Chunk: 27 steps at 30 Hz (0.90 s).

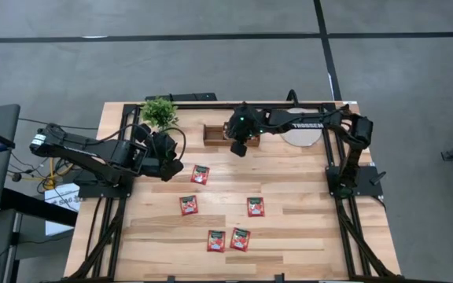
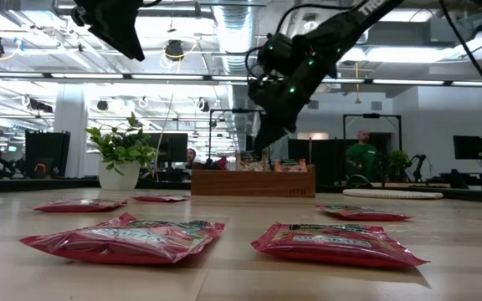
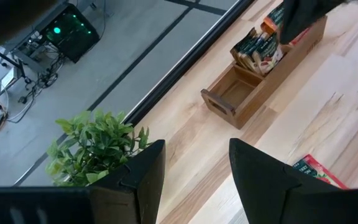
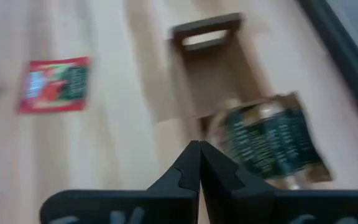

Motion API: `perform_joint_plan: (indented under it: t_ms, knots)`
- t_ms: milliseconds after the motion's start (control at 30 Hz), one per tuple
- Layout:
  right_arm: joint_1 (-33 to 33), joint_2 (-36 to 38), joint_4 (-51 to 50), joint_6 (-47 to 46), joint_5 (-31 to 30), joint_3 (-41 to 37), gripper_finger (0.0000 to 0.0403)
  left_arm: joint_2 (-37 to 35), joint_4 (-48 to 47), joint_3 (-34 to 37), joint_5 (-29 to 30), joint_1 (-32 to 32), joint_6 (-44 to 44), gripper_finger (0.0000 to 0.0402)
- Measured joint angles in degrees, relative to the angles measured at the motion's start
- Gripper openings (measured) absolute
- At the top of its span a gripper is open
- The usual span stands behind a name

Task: Pick & Place Tea
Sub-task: Put the brown tea bag into the middle section of the wooden organizer

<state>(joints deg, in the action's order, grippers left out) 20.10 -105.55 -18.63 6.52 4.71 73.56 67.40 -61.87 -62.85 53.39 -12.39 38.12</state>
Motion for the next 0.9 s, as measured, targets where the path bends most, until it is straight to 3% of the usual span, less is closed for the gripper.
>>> perform_joint_plan:
  t_ms: [300,900]
  knots:
    - [0.9,-5.6,1.0,0.0,0.9,0.2,0.0,0.0,0.3,0.0,-0.2,0.0,0.0,0.0172]
    - [3.7,-4.8,2.5,0.7,-1.9,1.4,0.0,0.0,0.8,0.0,-0.4,0.0,-0.1,0.0172]
